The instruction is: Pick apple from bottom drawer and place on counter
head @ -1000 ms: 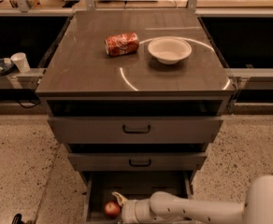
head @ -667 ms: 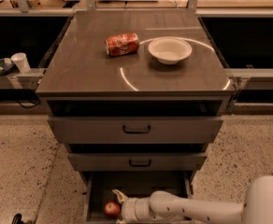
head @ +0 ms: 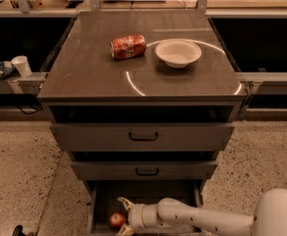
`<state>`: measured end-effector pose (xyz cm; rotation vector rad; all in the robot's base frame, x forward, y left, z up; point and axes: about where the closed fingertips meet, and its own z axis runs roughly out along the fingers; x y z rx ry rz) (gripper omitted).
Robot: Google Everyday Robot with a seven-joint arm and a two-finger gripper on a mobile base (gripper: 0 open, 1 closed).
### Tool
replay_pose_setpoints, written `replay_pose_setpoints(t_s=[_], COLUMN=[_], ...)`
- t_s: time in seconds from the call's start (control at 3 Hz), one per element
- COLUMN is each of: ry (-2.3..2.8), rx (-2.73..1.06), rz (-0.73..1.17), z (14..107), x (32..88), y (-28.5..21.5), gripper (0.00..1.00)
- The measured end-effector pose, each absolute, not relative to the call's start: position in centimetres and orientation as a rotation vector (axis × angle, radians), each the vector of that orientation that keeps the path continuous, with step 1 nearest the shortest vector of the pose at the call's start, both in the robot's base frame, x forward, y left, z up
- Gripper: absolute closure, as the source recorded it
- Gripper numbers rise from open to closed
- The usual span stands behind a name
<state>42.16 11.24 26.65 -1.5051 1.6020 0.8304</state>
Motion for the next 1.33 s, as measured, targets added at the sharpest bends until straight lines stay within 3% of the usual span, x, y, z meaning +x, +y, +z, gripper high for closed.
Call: replay_pose_setpoints(t_s=[0.67, 1.0, 1.33], ry=[1.64, 1.606, 1.589], rx=[-1.476, -1.481, -1.505], rz=[0.793, 0.736, 0.705], z=[25.4, 23.4, 22.0], x=[45.0, 47.0, 48.2], y=[9.7, 10.4, 11.4], gripper=[0.12, 0.18, 0.18])
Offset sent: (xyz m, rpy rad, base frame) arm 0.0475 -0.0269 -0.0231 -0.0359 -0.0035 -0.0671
